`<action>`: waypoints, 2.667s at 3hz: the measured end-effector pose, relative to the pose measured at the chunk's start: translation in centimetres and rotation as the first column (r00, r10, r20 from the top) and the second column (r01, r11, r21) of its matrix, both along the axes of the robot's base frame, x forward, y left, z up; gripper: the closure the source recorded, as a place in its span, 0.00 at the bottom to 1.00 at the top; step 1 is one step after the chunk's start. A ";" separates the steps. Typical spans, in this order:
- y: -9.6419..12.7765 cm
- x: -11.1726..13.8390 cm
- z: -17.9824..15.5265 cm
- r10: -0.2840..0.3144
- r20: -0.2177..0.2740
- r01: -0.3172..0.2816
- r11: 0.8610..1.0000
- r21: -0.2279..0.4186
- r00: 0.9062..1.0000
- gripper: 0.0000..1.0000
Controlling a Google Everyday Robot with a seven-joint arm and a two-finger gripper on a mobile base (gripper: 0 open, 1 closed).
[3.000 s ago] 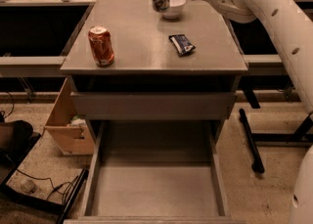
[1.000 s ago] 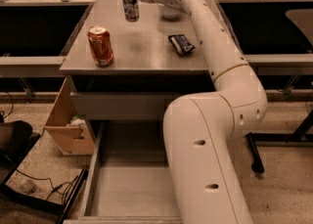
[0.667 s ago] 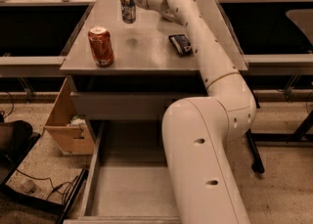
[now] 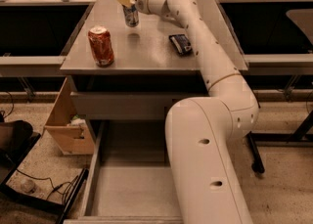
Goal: Pick redbull can from middle drawer and place on counter
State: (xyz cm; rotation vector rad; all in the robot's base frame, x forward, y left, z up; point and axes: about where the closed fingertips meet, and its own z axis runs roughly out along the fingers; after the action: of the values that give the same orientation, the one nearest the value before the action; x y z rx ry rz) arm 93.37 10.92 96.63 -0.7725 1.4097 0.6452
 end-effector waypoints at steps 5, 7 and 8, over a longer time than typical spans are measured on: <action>0.2 -0.8 -1.6 0.017 -0.042 -0.019 0.999 -0.032 0.999 0.28; 0.2 -0.8 -1.6 0.017 -0.042 -0.019 0.999 -0.032 0.999 0.00; 0.2 -0.8 -1.6 0.017 -0.042 -0.019 0.999 -0.032 0.999 0.00</action>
Offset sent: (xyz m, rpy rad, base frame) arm -0.0176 -0.0067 -0.0224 -0.0025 0.0568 -0.0073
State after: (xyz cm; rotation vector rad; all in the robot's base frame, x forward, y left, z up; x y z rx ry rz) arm 92.61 11.15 94.99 -0.8024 1.4560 0.6570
